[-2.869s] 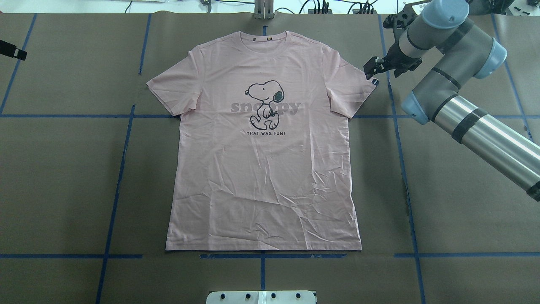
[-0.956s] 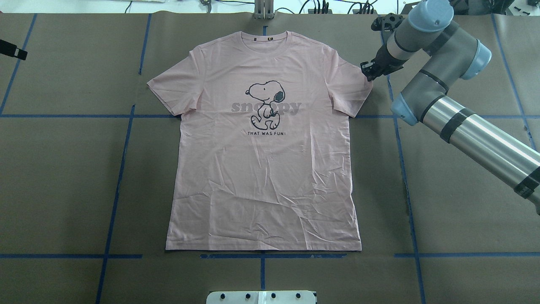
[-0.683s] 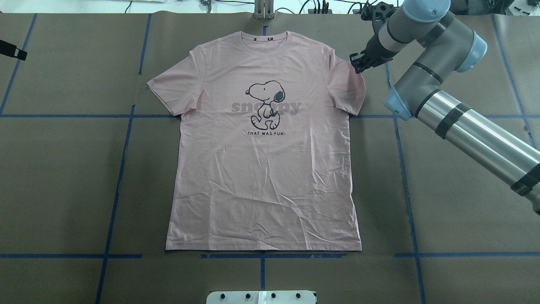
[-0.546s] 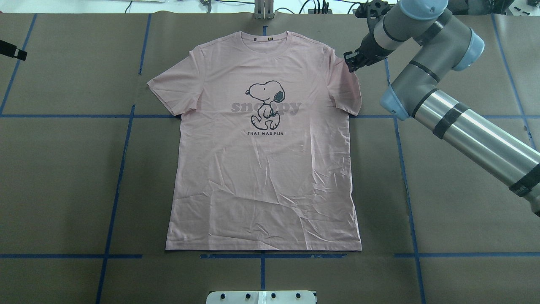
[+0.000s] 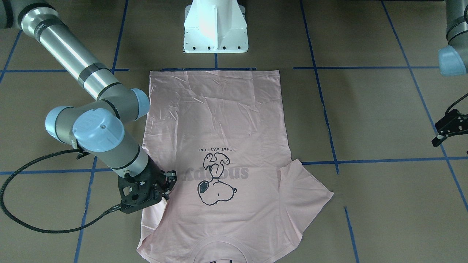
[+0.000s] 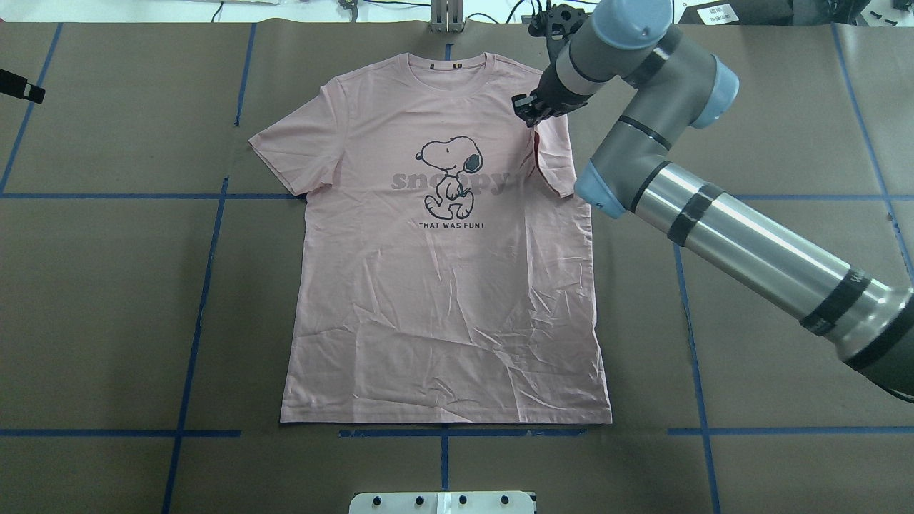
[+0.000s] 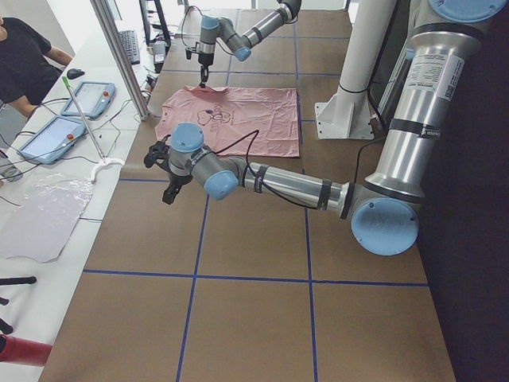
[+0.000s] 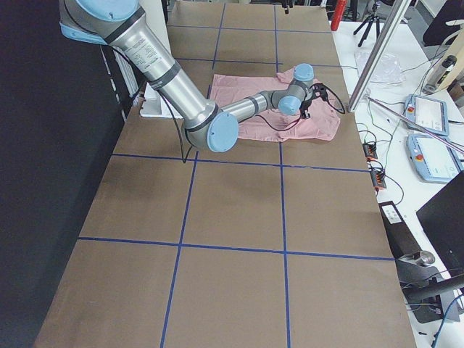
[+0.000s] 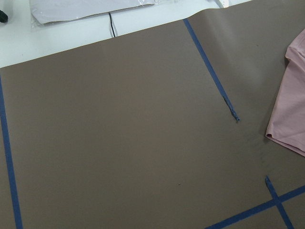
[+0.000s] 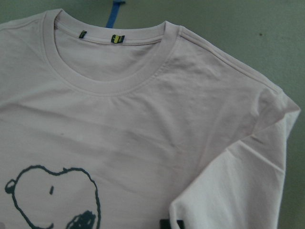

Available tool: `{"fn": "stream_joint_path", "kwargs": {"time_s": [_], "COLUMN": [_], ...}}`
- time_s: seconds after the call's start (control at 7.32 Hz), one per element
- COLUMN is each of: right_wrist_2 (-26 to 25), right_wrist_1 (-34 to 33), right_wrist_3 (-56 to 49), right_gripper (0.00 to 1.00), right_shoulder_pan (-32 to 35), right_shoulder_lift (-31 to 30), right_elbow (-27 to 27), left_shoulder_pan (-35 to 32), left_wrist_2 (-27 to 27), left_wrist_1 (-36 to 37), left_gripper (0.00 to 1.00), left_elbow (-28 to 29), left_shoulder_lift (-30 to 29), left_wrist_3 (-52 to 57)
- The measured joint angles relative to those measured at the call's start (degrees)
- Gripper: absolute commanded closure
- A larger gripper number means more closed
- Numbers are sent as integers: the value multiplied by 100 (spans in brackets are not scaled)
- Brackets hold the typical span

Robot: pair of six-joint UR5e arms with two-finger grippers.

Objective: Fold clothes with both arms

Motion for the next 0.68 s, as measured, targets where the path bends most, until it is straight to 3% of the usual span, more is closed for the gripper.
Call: {"fn": "stream_joint_path", "kwargs": {"time_s": [0.27,0.41,0.68], "right_wrist_2": [-309,-378,-438], "right_wrist_1": [0,0,6], "right_wrist_3": [87,96,96], "right_gripper": [100,6,0], "right_shoulder_pan": [-76,-92,-146], "right_shoulder_lift": [456,523,553], "right_elbow": [-571,-670,-713], "left_shoulder_pan": [-1,-2,-1], "left_wrist_2": [0,0,0], "left_wrist_1": [0,0,0], "left_gripper": [0,0,0], "left_elbow": [-5,-7,-3], "left_shoulder_lift": [-3,-9,-22], "left_wrist_3": [-11,-14,-26]}}
